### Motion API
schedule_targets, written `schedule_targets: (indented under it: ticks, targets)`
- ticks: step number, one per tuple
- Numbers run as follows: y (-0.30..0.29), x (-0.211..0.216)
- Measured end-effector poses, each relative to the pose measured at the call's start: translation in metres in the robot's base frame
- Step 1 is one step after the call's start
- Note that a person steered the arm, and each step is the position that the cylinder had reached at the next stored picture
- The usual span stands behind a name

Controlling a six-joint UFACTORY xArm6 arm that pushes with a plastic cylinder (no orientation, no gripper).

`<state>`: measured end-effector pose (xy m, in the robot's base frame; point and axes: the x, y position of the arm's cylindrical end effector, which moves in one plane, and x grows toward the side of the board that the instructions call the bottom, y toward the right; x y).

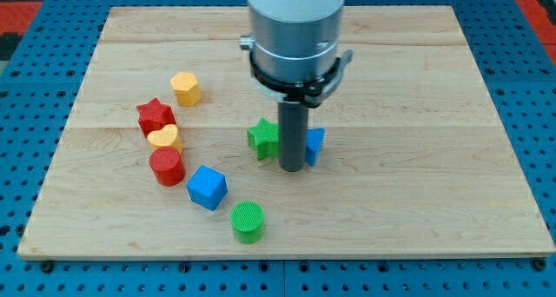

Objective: Push the green star slightly up

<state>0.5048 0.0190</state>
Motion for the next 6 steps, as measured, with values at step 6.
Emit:
schedule_targets:
  ticks: [6]
  targets:
    - [-0.031,-0.006]
